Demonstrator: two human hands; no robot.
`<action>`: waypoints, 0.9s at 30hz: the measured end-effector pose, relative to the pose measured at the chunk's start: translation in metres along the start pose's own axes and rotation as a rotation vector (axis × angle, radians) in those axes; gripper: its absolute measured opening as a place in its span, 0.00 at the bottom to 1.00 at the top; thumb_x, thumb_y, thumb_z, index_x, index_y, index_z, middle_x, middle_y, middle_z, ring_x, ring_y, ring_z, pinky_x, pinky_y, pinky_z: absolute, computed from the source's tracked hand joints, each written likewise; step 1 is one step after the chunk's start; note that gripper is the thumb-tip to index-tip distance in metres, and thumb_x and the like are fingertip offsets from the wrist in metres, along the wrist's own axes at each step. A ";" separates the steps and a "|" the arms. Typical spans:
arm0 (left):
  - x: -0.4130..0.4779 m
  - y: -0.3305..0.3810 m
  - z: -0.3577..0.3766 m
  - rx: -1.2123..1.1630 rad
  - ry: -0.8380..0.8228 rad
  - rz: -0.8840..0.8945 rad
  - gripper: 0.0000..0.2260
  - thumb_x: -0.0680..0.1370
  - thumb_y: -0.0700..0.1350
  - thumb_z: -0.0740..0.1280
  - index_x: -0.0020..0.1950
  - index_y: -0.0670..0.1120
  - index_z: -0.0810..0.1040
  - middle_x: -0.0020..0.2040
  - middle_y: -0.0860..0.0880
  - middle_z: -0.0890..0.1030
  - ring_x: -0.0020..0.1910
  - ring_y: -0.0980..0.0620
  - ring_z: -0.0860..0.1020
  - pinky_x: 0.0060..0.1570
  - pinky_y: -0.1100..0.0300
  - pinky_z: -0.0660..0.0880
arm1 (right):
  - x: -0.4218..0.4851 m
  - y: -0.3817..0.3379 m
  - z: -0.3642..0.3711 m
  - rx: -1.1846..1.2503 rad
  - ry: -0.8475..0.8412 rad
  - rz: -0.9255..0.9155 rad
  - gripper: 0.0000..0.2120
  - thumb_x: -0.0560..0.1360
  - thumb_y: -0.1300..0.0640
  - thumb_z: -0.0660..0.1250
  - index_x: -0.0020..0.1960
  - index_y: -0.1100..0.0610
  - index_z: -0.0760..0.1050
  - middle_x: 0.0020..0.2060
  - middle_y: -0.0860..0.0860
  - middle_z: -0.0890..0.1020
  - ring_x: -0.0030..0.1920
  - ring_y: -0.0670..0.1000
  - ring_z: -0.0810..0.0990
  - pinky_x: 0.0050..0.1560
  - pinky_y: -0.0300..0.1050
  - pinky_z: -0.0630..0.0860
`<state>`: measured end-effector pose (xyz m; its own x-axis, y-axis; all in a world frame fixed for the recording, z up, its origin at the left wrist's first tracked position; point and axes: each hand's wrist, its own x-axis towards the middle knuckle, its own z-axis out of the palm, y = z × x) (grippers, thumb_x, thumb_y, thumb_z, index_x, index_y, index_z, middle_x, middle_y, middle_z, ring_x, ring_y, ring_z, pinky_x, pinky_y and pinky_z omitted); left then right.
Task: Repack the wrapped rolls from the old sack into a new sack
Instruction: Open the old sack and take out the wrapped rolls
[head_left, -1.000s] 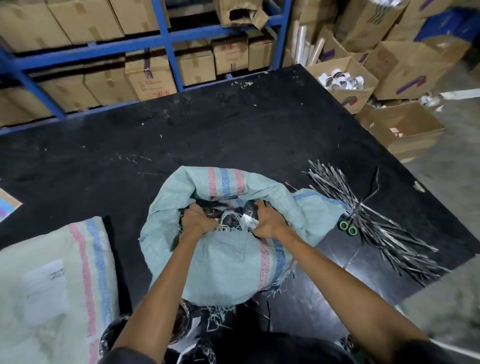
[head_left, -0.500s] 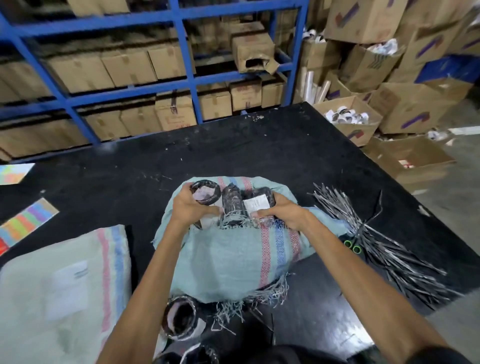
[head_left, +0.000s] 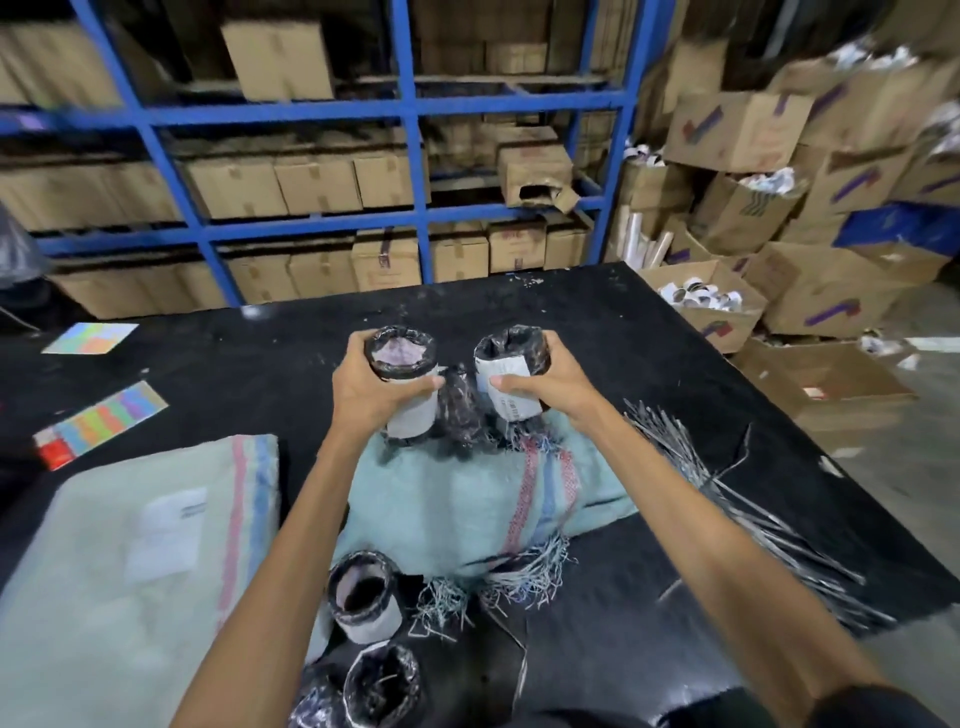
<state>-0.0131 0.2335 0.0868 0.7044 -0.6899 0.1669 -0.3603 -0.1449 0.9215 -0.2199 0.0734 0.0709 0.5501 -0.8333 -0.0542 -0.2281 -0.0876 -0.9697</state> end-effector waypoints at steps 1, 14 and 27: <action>-0.005 -0.001 0.001 0.010 0.003 -0.007 0.40 0.55 0.54 0.86 0.62 0.52 0.73 0.55 0.57 0.81 0.54 0.57 0.80 0.56 0.58 0.79 | -0.004 -0.001 0.002 -0.043 0.018 -0.020 0.33 0.62 0.51 0.85 0.61 0.47 0.70 0.55 0.45 0.80 0.56 0.47 0.80 0.50 0.39 0.79; -0.143 -0.018 -0.023 0.050 0.021 -0.148 0.38 0.59 0.54 0.85 0.65 0.50 0.73 0.55 0.54 0.80 0.53 0.56 0.79 0.49 0.64 0.76 | -0.132 0.041 0.022 -0.064 -0.108 0.095 0.36 0.59 0.47 0.85 0.63 0.48 0.74 0.55 0.43 0.84 0.56 0.42 0.82 0.58 0.45 0.80; -0.285 -0.072 -0.001 0.158 -0.189 -0.362 0.42 0.56 0.52 0.86 0.67 0.48 0.73 0.61 0.49 0.73 0.59 0.52 0.75 0.62 0.60 0.71 | -0.253 0.131 0.009 -0.189 -0.423 0.359 0.44 0.59 0.48 0.86 0.71 0.47 0.71 0.61 0.41 0.82 0.61 0.40 0.80 0.67 0.43 0.74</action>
<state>-0.1871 0.4410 -0.0266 0.6835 -0.6903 -0.2373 -0.2106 -0.4978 0.8414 -0.3811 0.2777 -0.0444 0.6759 -0.5423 -0.4991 -0.5772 0.0316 -0.8160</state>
